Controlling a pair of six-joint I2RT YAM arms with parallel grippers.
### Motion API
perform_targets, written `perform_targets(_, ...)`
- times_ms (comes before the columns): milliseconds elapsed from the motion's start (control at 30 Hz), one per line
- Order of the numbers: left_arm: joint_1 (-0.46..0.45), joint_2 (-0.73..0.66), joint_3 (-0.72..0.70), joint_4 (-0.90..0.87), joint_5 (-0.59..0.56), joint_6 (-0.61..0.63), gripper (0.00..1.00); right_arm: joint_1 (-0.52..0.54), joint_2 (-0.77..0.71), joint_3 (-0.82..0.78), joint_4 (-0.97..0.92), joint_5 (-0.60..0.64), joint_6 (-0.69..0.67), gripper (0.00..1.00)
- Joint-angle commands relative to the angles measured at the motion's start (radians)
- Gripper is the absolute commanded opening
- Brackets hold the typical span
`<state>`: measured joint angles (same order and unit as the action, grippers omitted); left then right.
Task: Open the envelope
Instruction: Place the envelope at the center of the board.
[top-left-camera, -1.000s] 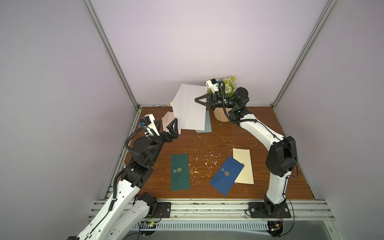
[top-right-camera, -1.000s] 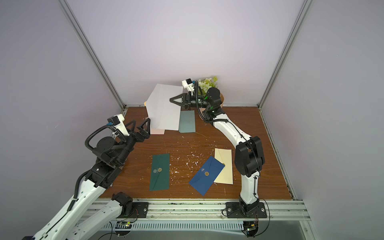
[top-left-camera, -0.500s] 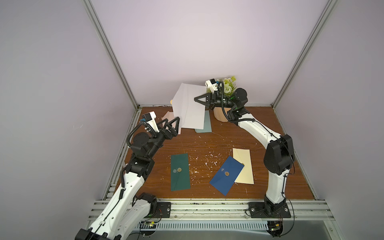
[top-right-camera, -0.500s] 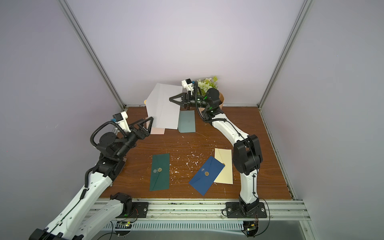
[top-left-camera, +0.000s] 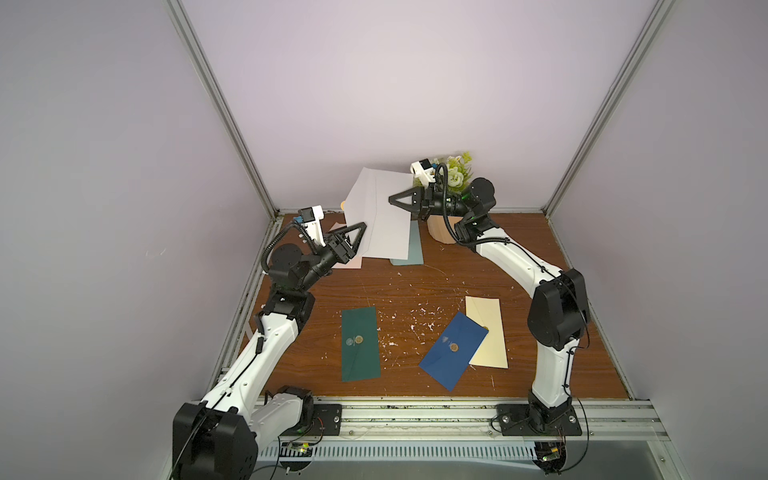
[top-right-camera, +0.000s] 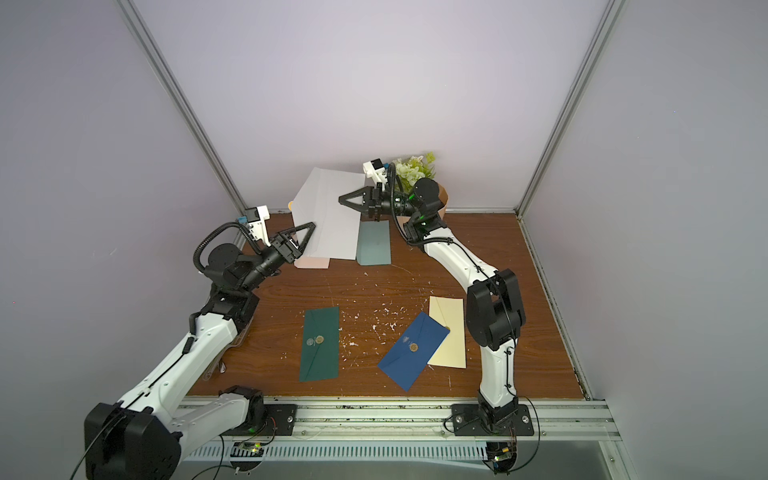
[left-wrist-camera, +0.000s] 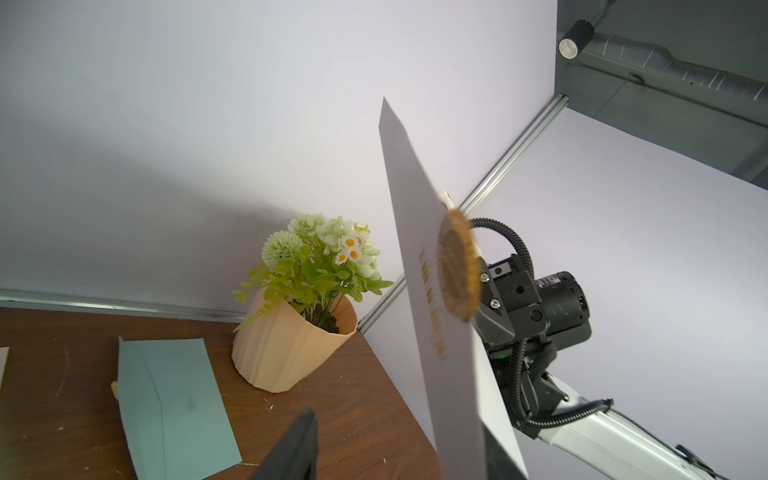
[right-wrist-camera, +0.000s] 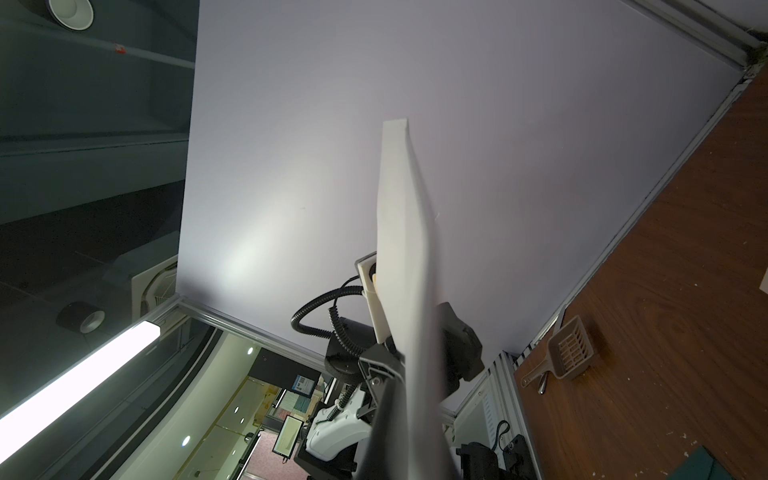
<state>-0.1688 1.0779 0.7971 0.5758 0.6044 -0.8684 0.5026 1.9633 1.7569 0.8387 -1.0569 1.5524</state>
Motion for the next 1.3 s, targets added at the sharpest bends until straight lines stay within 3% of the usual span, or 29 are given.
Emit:
perform_targets(0, 0.012, 0.0, 0.031, 0.093, 0.062, -0.032, 0.43, 0.005, -0.061, 0.003, 0.089, -0.012, 0.002, 0.0)
perform_targets(100, 0.012, 0.011, 0.037, 0.111, 0.083, -0.043, 0.23, 0.005, -0.055, 0.006, 0.094, -0.012, 0.006, 0.0)
perform_targets(300, 0.012, 0.03, 0.047, 0.134, 0.114, -0.063, 0.0, 0.005, -0.045, 0.011, 0.102, -0.014, 0.012, 0.0)
perform_targets(467, 0.012, 0.048, 0.047, 0.224, 0.162, -0.124, 0.0, 0.005, -0.034, 0.011, 0.105, -0.016, 0.009, 0.0)
perform_targets(567, 0.012, 0.062, 0.051, 0.287, 0.186, -0.17, 0.0, 0.005, -0.026, 0.014, 0.057, -0.017, -0.031, 0.4)
perform_targets(633, 0.012, 0.066, 0.063, 0.294, 0.195, -0.177, 0.0, 0.004, -0.027, 0.024, -0.041, -0.016, -0.12, 0.53)
perform_targets(700, 0.012, 0.065, 0.073, 0.29, 0.196, -0.174, 0.0, 0.007, -0.03, 0.051, -0.213, -0.009, -0.25, 0.6)
perform_targets(900, 0.012, 0.067, 0.084, 0.302, 0.204, -0.186, 0.0, 0.033, 0.005, 0.249, -0.776, 0.065, -0.657, 0.61)
perform_targets(1167, 0.012, 0.083, 0.09, 0.316, 0.204, -0.187, 0.0, 0.068, 0.049, 0.313, -0.86, 0.081, -0.696, 0.62)
perform_targets(1267, 0.015, 0.069, 0.097, 0.229, 0.17, -0.129, 0.0, 0.064, 0.05, 0.336, -0.975, 0.133, -0.77, 0.62)
